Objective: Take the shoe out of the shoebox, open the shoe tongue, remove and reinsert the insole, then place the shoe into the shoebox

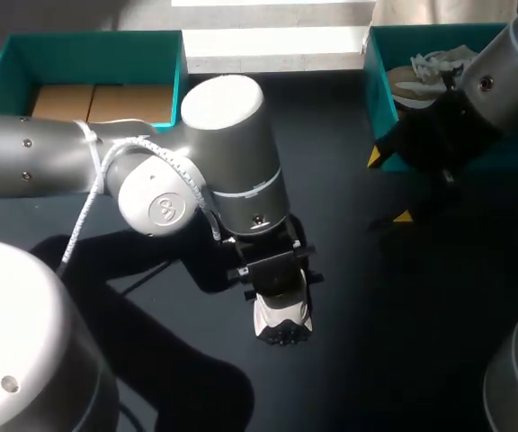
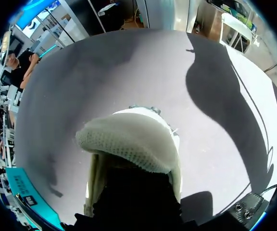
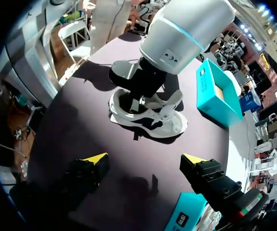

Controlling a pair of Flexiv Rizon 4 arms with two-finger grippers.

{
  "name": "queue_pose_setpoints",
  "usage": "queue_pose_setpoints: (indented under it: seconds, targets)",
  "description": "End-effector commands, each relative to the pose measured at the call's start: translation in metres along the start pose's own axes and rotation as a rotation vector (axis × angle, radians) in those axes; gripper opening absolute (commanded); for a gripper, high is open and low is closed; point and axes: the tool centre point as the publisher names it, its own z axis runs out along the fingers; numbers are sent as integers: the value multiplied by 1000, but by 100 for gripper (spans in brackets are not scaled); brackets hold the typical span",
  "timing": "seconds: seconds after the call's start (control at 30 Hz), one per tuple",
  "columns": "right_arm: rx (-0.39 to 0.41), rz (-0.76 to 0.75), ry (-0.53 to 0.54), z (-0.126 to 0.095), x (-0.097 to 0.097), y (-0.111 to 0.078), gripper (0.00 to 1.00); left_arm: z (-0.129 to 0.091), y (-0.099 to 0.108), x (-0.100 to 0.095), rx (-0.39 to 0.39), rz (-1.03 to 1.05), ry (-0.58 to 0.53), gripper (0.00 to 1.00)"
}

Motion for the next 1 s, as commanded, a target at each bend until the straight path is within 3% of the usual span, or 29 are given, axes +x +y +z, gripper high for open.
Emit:
queue_pose_setpoints:
  seconds: [0.03,0.13,0.3,0.83,1.0]
  targets:
    - [2,0,1,1,0,0,100,18,4,-6,-26,-7,6,0]
    - [2,0,1,1,0,0,100,14,4,-3,-36,-3,15,0]
    - [2,0,1,1,0,0,100,-12,6,3,-61,15,15,0]
    - [2,0,1,1,0,0,100,-56,45,-13,-416,57,20,0]
    - [2,0,1,1,0,0,100,-60,54,-17,-459,40,7,0]
